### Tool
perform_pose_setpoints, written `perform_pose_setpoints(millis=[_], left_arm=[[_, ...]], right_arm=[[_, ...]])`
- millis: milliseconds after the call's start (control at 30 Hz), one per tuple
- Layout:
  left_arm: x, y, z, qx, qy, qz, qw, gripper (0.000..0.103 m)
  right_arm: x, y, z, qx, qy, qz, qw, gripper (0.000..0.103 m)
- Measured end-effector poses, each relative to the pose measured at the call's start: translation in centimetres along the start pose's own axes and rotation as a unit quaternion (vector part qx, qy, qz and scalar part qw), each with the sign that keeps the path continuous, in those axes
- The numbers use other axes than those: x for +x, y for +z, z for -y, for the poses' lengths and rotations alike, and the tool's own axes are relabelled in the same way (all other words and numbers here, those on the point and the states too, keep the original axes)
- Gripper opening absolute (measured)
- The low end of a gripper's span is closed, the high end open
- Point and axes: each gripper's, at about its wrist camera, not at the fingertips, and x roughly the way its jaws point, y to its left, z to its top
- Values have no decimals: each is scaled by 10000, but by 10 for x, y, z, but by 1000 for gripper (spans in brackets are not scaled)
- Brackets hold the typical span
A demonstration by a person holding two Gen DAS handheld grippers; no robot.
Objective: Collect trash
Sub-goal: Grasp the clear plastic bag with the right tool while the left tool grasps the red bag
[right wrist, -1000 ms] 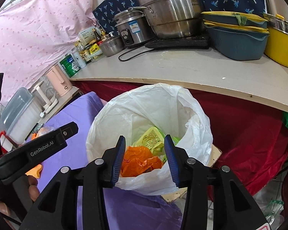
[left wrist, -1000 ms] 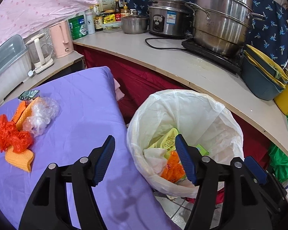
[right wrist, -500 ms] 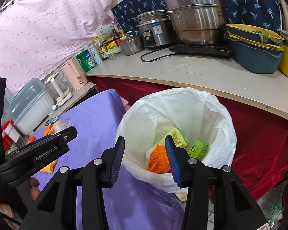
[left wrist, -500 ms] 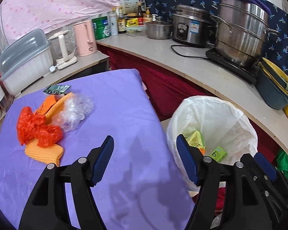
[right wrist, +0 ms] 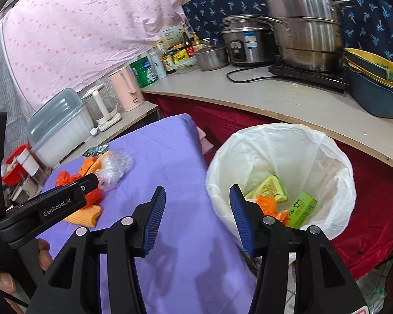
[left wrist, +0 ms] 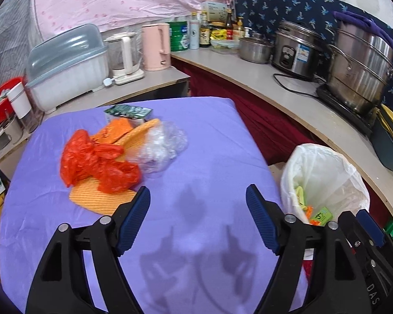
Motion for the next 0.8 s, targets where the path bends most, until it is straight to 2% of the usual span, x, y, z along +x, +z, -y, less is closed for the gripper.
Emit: perform_pose_setpoints(millis=[600, 667, 800], left_arm=[[12, -2, -123, -639, 625, -124, 9959, 80], [16, -1, -137, -726, 671, -137, 9950, 86], [26, 0, -161, -889, 714, -157, 9934, 87]], right_arm=[[46, -14, -91, -574, 401, -426, 9966, 50], [54, -15, -99, -606, 440, -476, 9961, 50], [74, -17, -119, -687, 529, -587, 9945, 50]])
